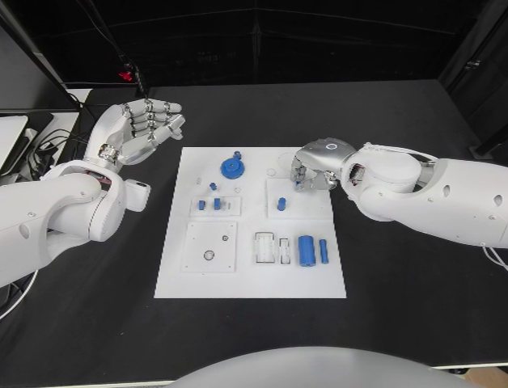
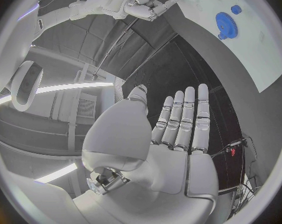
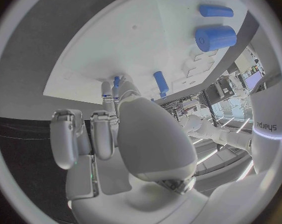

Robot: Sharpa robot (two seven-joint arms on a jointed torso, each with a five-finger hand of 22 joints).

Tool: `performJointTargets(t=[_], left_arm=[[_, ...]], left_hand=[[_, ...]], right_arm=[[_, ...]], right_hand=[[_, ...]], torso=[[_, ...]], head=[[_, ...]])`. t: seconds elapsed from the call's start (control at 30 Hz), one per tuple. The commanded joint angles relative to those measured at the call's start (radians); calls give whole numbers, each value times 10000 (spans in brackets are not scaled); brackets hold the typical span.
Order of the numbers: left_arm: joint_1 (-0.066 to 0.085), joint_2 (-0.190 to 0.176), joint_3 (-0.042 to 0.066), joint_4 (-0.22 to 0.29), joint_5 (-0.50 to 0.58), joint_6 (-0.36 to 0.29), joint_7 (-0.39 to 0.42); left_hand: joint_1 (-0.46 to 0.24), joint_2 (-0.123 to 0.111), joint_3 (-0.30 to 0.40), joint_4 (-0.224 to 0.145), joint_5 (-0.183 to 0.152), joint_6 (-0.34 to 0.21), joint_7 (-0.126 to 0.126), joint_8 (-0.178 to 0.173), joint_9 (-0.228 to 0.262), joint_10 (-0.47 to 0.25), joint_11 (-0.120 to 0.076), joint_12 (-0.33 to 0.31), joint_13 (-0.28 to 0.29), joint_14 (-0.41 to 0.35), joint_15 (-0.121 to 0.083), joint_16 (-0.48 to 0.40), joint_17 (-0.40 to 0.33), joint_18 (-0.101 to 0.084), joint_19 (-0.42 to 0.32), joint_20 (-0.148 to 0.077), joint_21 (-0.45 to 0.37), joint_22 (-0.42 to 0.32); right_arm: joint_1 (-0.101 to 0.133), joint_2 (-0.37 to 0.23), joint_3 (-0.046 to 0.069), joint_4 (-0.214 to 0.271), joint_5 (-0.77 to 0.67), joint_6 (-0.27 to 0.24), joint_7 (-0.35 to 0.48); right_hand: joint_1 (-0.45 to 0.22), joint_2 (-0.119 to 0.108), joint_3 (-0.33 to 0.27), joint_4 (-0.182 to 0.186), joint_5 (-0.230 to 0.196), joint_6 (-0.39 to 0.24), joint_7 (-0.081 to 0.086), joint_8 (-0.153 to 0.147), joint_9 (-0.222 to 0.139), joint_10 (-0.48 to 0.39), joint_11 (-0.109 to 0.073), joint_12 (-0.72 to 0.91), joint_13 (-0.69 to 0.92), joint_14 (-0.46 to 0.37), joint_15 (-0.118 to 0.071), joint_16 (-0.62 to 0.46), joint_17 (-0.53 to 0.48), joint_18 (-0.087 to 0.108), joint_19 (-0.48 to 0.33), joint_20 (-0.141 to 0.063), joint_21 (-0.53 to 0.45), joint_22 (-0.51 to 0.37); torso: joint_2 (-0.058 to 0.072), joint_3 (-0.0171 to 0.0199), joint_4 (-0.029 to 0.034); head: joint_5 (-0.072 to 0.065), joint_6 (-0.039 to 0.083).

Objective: Assemble the parts on the task board

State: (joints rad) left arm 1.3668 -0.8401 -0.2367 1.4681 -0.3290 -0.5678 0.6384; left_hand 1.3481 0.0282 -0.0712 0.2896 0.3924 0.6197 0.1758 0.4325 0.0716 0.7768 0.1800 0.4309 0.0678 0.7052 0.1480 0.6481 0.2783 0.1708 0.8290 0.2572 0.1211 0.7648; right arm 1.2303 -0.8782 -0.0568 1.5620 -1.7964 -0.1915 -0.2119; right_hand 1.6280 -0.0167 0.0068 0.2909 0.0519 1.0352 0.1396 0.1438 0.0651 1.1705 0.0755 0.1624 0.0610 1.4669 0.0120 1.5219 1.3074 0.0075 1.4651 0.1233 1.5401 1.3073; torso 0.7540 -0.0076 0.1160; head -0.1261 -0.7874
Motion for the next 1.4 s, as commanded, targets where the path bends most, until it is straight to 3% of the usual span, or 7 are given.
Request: performJointTargets(t=[0.03, 0.43, 0.97, 1.4], left_arm=[[9, 12, 9, -3, 44, 99, 13], [7, 19, 9, -8, 44, 114, -30], [6, 29, 8, -16, 44, 146, -87], [6, 31, 8, -28, 45, 122, -126]], left_hand=[[60, 41, -63, 21, 39, -54, 553, 35, -10, -75, 25, 46, -9, 86, 10, 59, -13, 109, 43, 8, 57, -9], [63, 45, -68, 21, 41, -57, 553, 41, -11, -75, 23, 54, -8, 90, 9, 68, -14, 109, 49, 6, 60, -9], [79, 64, -81, 20, 50, -57, 548, 65, -11, -74, 18, 83, -8, 98, 4, 98, -18, 107, 65, 0, 70, -10], [89, 73, -86, 19, 57, -54, 545, 78, -10, -75, 15, 97, -8, 99, 2, 110, -20, 106, 71, -3, 73, -11]], right_arm=[[6, -13, 6, 102, -378, -353, -135], [-8, -16, 6, 171, -435, -13, -539], [-10, 0, 6, 163, -438, 546, -915], [-10, 42, 6, 117, -256, 619, -811]], right_hand=[[-7, -105, 94, 13, -48, -121, 10, -92, -14, 132, 25, -53, 16, 732, -53, -57, 1073, 44, 795, -83, -60, 2440], [-44, -180, 256, 17, -48, -100, -38, -188, 20, 351, -32, -142, 23, 736, -106, -62, 1068, 69, 742, -138, -140, 2398], [-145, -248, 446, 27, -50, 183, 92, -164, 48, 315, 67, -395, 4, 731, -31, -79, 1029, 77, 722, -105, -176, 2379], [-274, -239, 644, 18, -49, 542, -32, -92, 78, 523, -14, -485, 10, 711, -84, -121, 922, 88, 703, -115, -210, 2362]], torso=[[-6, 0, -5], [-6, -4, 1], [-3, -2, 8], [-7, -8, 6]], head=[[-1, -11], [-23, -23], [-46, -54], [-38, -84]])
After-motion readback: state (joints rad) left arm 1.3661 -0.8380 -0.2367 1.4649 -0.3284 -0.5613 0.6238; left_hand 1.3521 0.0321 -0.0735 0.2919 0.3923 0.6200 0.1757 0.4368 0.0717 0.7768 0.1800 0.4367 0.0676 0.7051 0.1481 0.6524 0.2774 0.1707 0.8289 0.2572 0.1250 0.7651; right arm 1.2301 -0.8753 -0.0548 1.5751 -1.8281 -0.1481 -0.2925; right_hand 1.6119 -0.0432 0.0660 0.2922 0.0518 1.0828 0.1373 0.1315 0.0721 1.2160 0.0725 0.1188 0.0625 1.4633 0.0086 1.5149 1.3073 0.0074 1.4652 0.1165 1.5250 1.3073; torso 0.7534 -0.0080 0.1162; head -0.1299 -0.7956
